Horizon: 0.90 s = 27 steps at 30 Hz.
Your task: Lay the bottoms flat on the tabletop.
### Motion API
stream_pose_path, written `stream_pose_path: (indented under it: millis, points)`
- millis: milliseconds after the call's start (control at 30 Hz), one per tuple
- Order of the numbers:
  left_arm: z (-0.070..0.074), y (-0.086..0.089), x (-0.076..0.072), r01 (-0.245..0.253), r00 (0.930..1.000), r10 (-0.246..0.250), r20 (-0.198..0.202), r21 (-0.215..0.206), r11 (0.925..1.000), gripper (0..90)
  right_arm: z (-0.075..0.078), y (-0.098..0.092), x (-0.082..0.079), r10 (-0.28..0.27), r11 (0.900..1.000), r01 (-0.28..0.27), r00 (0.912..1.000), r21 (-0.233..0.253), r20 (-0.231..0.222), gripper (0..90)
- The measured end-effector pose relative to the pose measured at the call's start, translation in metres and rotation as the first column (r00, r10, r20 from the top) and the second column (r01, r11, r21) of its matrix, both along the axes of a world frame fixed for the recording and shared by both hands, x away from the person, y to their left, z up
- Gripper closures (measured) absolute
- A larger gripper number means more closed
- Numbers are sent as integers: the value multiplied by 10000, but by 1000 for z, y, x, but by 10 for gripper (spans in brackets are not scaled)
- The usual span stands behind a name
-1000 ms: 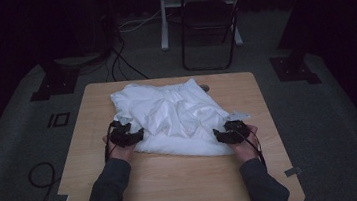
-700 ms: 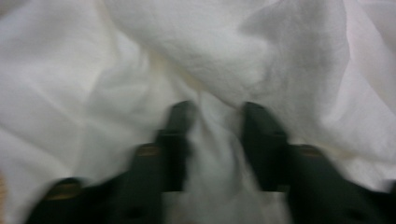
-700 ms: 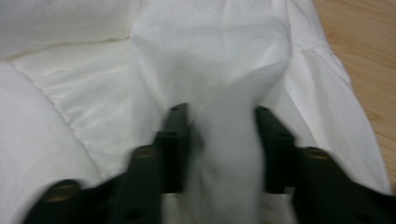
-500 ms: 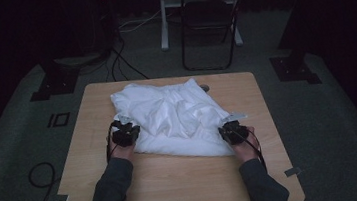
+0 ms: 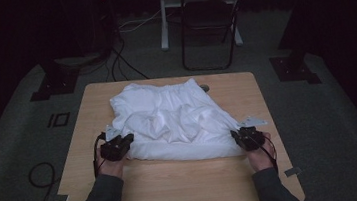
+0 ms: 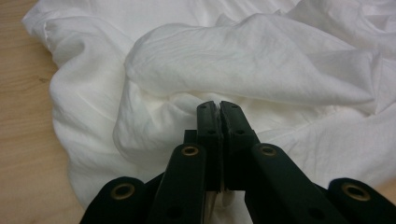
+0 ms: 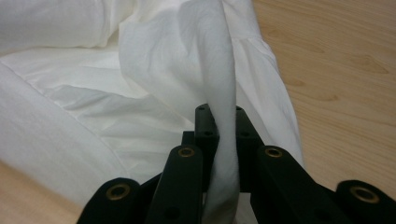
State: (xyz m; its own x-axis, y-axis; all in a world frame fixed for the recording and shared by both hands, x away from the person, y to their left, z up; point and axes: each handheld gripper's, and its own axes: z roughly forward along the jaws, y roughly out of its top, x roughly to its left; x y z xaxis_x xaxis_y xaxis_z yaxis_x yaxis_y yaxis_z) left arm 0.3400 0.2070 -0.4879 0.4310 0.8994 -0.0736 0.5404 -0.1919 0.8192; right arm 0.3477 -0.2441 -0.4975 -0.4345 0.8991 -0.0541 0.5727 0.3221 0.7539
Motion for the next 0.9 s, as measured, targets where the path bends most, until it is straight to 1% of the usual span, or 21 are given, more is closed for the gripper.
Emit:
stream_pose_path:
  millis: [33,167,200,233,267,333,367,433,533,633,767,800,833,867,900]
  points:
    - [0,1,-4,29,10000,-29,15,-5,10000,879,1,-2,-3,5,10000,-5,10000,88,7,848]
    - [1,7,-22,76,10000,-77,-28,-345,9994,879,5,-9,-17,61,9985,-63,10000,537,30,843]
    - [1,7,-22,76,10000,-77,-28,-345,9994,878,5,-9,-17,61,9985,-63,10000,537,30,843]
    - [0,8,-30,134,9999,-136,-74,-292,9995,878,5,-10,-20,103,9982,-106,9999,598,45,841]
    - [0,8,-33,141,9999,-144,-88,-295,9995,878,5,-10,-27,184,9983,-185,9998,561,19,839]
    - [-1,8,-41,179,9998,-181,-116,-220,9996,876,6,-10,-32,258,9984,-257,9997,507,-6,837]
    - [-2,9,-45,165,9997,-170,-153,-272,9995,876,6,-10,-36,300,9983,-299,9995,497,-12,837]
    - [-5,10,-51,197,9994,-201,-284,-174,9997,876,5,-9,-43,410,9983,-409,9992,420,-22,837]
    - [-10,12,-57,155,9987,-162,-491,-156,9998,873,2,-9,-53,491,9983,-486,9987,308,-124,837]
    - [-16,12,-60,112,9971,-121,-752,-120,9999,873,-7,-10,-60,514,9983,-504,9980,291,-355,837]
    - [-28,9,-61,235,9925,-225,-1202,68,9997,871,-19,-10,-64,495,9984,-475,9961,291,-728,841]
    - [-28,9,-61,235,9925,-225,-1202,68,9997,869,-19,-10,-64,495,9984,-475,9961,291,-728,841]
    - [-36,9,-59,219,9880,-211,-1527,39,9998,869,-22,-9,-65,503,9985,-482,9952,273,-838,843]
    - [-39,9,-59,250,9864,-228,-1629,111,9996,866,-29,-7,-65,500,9987,-482,9930,194,-1067,845]
    - [-41,8,-58,242,9847,-214,-1728,141,9996,862,-31,-6,-65,514,9987,-503,9920,121,-1156,845]
